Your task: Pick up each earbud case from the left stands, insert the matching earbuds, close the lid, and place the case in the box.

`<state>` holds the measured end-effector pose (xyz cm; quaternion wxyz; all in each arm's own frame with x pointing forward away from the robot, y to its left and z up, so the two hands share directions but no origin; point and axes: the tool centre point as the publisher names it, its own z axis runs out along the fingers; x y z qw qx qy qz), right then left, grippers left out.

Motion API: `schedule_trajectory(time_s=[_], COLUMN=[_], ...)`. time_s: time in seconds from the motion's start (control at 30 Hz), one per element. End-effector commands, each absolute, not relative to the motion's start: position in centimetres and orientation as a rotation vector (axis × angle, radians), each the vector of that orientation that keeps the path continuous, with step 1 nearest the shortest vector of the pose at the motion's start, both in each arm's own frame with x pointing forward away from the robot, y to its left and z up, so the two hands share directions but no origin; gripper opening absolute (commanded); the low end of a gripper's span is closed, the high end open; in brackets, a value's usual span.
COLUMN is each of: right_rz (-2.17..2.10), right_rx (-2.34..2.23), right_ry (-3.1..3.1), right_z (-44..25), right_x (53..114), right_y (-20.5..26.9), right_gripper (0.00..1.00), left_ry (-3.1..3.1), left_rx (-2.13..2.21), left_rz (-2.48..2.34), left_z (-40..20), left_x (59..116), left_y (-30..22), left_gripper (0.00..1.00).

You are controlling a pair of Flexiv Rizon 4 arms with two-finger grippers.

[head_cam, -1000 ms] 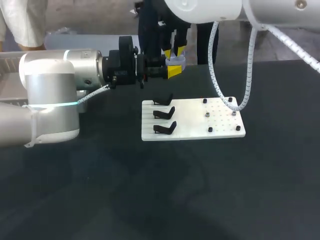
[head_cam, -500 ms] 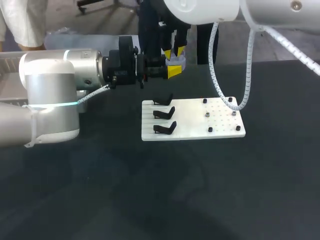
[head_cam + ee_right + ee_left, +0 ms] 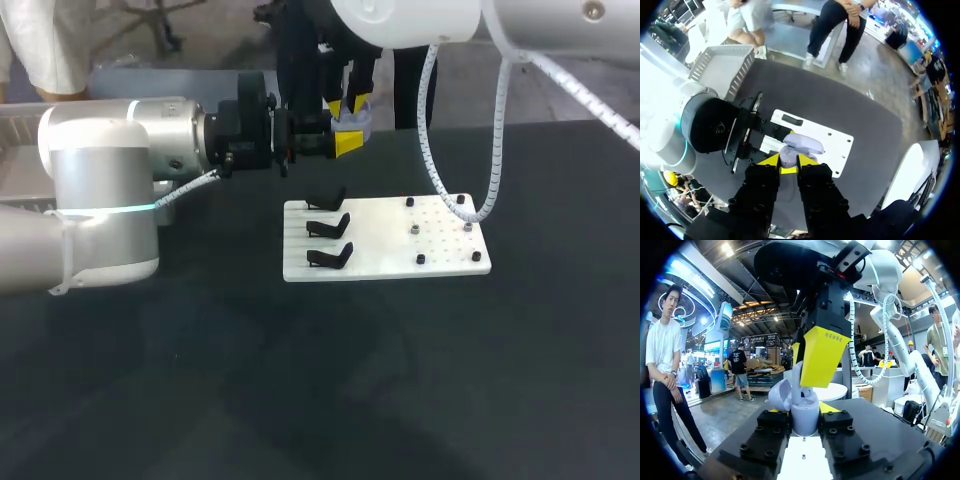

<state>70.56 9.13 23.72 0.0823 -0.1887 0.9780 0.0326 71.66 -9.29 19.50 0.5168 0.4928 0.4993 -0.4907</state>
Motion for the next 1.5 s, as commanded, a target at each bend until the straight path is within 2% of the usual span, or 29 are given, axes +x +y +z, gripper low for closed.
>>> schedule_trajectory(time_s=[0.03, 1.5], right_rz=[0.104, 0.016], right_rx=[-0.568, -0.635], right_ry=[2.922, 2.939], right_z=[23.55, 22.68], right_x=[70.58, 70.28], right_y=[9.05, 9.36], right_gripper=[0.00, 0.00], left_ry=[1.194, 1.194], left_rx=[1.177, 1.177], left_rz=[-1.172, -1.172], left_z=[19.49, 19.49], left_x=[71.47, 71.47], left_y=[-9.32, -9.32], left_gripper=[0.00, 0.00])
